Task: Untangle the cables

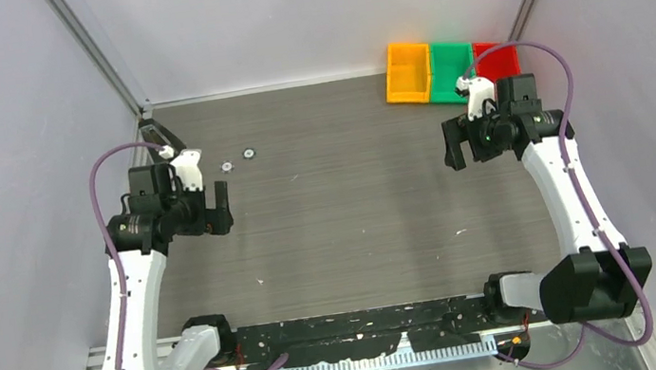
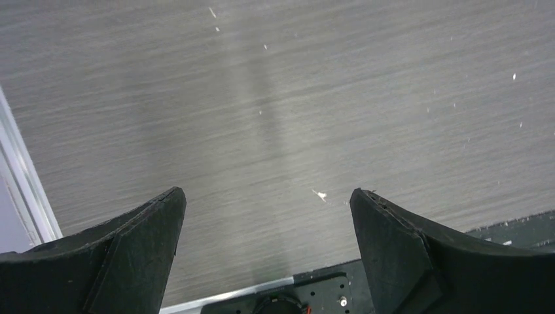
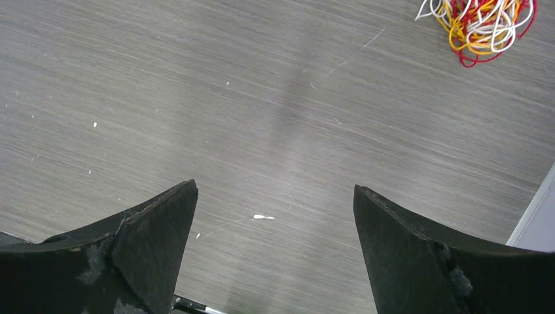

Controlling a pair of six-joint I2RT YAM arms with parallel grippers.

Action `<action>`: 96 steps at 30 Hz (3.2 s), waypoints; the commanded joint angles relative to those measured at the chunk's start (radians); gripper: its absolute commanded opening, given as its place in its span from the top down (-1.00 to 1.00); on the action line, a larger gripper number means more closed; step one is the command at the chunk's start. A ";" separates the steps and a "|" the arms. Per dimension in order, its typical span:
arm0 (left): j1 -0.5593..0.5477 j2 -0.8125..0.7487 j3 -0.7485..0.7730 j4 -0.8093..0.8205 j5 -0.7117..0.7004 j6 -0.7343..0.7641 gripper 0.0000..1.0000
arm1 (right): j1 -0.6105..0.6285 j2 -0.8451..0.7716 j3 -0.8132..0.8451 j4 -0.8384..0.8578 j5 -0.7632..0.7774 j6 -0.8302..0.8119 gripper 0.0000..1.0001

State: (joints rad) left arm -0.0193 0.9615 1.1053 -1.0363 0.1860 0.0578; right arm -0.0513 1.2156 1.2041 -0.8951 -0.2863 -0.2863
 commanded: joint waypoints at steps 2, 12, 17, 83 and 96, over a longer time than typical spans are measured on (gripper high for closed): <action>0.004 -0.052 0.073 0.181 -0.051 -0.049 -0.98 | -0.005 0.103 0.137 0.031 0.022 -0.010 -0.91; 0.004 0.024 0.143 0.252 0.142 -0.032 -0.98 | -0.074 0.531 0.456 0.034 0.121 -0.031 -0.91; 0.004 0.003 0.037 0.369 0.137 -0.052 -0.98 | -0.076 0.692 0.595 0.052 0.174 -0.031 -0.91; -0.195 -0.253 -0.528 0.631 0.505 0.081 1.00 | 0.163 0.316 0.388 0.038 -0.751 0.054 0.89; -0.031 0.008 -0.329 0.319 0.465 0.377 1.00 | -0.116 0.215 0.233 0.137 -0.507 0.079 0.89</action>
State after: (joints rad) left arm -0.0761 0.8906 0.6964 -0.5293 0.7639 0.2821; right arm -0.0769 1.4773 1.4532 -0.8341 -0.9684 -0.1730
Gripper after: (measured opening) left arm 0.126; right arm 0.083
